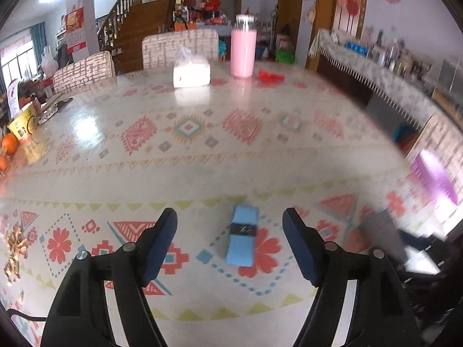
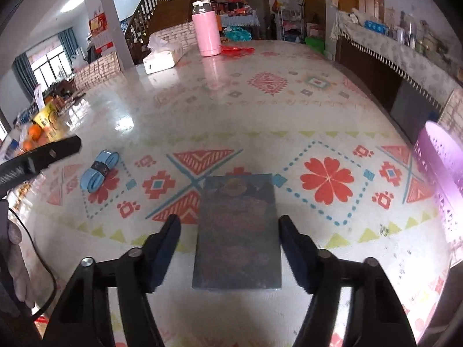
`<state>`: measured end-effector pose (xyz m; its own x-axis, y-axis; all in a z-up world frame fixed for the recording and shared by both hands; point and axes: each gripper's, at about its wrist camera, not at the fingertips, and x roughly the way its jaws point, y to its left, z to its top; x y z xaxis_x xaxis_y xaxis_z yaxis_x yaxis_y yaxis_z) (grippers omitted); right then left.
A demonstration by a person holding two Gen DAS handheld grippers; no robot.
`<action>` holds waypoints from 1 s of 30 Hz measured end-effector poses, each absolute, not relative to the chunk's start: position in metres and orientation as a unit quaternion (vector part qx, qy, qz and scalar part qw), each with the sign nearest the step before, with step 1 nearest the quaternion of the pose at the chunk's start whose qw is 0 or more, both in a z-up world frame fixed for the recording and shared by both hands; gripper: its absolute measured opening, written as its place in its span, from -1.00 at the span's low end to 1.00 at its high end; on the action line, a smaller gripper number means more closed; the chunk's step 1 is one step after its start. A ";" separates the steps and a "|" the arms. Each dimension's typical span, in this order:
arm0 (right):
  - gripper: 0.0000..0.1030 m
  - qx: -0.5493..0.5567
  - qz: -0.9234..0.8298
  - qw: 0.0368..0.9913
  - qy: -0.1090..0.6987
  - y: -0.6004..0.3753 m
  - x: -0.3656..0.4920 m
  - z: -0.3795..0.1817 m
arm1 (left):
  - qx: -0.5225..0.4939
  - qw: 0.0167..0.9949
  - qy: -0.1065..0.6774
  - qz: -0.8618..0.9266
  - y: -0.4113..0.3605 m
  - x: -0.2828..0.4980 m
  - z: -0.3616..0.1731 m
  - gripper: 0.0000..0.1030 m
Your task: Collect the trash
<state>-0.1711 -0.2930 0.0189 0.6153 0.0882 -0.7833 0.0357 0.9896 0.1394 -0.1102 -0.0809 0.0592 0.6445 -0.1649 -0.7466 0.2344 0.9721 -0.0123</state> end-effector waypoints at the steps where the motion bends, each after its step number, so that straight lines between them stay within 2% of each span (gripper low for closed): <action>1: 0.26 0.062 0.012 0.897 0.438 -0.292 -0.171 0.019 | 0.049 0.903 0.414 -0.106 -0.081 -0.107 0.053 0.44; 2: 0.17 0.055 0.011 0.897 0.438 -0.290 -0.170 0.019 | 0.054 0.900 0.421 -0.103 -0.081 -0.104 0.047 0.44; 10: 0.16 0.068 0.026 0.899 0.431 -0.298 -0.172 0.020 | 0.056 0.896 0.428 -0.107 -0.083 -0.096 0.030 0.44; 11: 0.16 0.069 0.026 0.900 0.430 -0.297 -0.171 0.019 | 0.060 0.896 0.428 -0.107 -0.085 -0.097 0.029 0.39; 12: 0.16 0.071 0.027 0.900 0.430 -0.298 -0.172 0.019 | 0.063 0.895 0.429 -0.107 -0.087 -0.097 0.028 0.28; 14: 0.15 0.074 0.029 0.899 0.430 -0.298 -0.172 0.020 | 0.074 0.889 0.439 -0.109 -0.093 -0.096 0.023 -0.48; 30: 0.15 0.103 0.029 0.915 0.388 -0.314 -0.186 0.049 | 0.071 0.907 0.400 -0.110 -0.093 -0.114 0.062 -0.51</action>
